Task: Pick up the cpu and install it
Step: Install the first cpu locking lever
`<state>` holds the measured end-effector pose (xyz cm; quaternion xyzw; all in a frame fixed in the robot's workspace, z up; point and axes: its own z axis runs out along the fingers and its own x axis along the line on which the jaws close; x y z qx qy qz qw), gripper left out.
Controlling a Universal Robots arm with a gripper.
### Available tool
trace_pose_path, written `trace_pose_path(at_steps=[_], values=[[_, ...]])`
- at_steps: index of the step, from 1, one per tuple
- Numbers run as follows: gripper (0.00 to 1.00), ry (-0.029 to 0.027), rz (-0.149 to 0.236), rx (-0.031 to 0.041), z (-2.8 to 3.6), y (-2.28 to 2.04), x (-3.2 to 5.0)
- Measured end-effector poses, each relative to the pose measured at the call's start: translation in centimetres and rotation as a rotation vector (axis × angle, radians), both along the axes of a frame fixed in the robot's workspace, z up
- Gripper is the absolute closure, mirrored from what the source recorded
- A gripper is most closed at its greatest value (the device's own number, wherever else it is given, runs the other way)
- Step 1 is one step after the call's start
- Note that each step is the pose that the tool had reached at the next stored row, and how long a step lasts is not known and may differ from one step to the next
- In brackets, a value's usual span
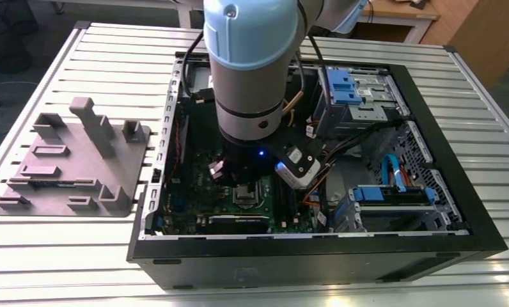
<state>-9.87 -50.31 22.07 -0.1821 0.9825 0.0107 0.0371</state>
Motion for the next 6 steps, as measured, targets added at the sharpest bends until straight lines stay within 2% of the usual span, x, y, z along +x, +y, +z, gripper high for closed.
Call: trace_pose_path(at_steps=[6], values=[[0.89,0.0017,0.000,0.0002,-0.01,0.00,0.01]])
